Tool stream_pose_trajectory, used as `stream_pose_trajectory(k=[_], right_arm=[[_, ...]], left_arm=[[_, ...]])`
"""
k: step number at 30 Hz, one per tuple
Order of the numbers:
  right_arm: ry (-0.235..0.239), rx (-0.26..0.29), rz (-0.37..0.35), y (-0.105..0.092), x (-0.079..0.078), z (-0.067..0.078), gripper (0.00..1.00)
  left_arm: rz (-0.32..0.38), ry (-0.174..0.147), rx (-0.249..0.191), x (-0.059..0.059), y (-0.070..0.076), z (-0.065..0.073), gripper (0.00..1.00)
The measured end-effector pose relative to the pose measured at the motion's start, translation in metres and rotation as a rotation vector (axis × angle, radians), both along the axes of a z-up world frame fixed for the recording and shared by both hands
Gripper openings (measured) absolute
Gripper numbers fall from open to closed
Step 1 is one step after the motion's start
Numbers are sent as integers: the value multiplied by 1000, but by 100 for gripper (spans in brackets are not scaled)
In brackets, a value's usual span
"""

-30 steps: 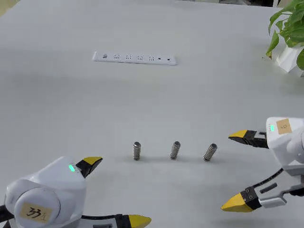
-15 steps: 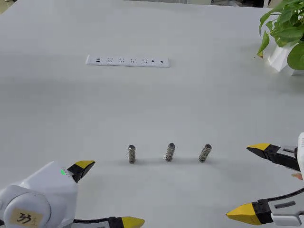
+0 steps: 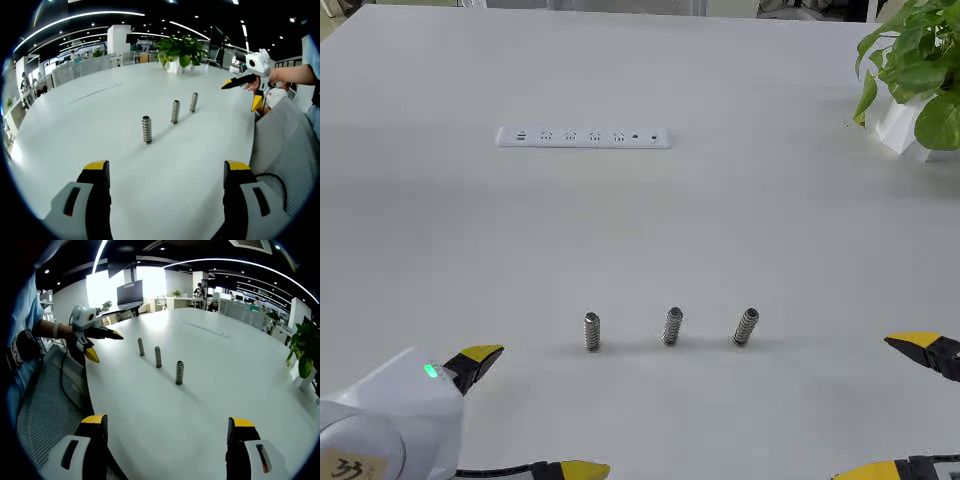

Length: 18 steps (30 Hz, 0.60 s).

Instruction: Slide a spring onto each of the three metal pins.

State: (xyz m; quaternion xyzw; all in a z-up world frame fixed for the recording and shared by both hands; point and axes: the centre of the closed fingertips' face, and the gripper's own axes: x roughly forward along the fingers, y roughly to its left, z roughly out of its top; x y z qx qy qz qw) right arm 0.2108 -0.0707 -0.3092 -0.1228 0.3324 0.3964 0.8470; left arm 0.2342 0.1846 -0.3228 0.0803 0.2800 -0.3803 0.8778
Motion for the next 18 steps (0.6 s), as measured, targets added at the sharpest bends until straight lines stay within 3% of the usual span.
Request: stream_pose_trajectory(k=[6, 8, 18], right_arm=[[-4, 4, -21, 0, 0, 2, 99], [-34, 43, -37, 5, 3, 9, 99], [-23, 74, -73, 7, -6, 7, 99]], left_arm=[[11, 4, -7, 0, -1, 1, 93], [3, 4, 6, -2, -3, 1, 93], [17, -8, -1, -1, -7, 4, 93]])
